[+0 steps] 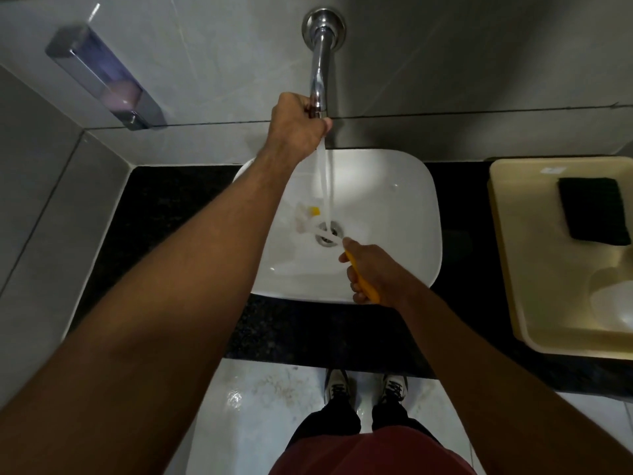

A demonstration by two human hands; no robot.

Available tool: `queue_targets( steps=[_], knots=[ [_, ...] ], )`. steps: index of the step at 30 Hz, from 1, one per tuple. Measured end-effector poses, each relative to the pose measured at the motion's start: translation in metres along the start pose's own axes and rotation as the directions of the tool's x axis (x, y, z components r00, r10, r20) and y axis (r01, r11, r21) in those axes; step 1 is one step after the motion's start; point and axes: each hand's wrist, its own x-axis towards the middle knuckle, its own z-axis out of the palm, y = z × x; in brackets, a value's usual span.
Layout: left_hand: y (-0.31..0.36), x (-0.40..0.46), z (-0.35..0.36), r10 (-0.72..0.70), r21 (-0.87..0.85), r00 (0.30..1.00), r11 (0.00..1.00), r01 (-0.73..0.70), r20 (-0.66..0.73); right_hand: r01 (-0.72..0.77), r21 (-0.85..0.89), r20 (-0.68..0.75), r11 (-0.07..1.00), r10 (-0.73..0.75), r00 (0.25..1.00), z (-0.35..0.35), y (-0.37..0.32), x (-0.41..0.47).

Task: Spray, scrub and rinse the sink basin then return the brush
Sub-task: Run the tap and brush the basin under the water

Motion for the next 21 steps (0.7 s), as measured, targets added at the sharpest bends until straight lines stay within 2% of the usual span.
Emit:
queue_targets(
  steps=[5,8,13,16,21],
  knots=[
    [0.002,-0.001,-0.001,0.000,-0.002,1.000,1.000,0.001,0.025,0.031,0.046,-0.069,0.998,-0.028,0.997,0.002,-0.003,0.002],
    [0.003,-0.002,-0.002,0.001,0.005,1.000,1.000,-0.001,0.026,-0.004,0.208,-0.106,0.978,0.027,0.994,-0.011,-0.001,0.000],
    [0.002,-0.001,-0.001,0.020,0.018,0.999,1.000,-0.020,0.025,-0.045,0.265,-0.049,0.963,0.060,0.997,-0.033,0.002,-0.009],
    [0.002,0.000,-0.001,0.019,0.026,0.999,0.999,-0.020,0.028,-0.050,0.231,-0.024,0.972,0.057,0.998,-0.038,0.000,-0.014],
    [0.000,0.001,0.001,0.017,0.038,1.000,0.999,-0.018,0.023,0.069,0.304,-0.088,0.950,-0.044,0.995,-0.013,-0.011,-0.016]
  ],
)
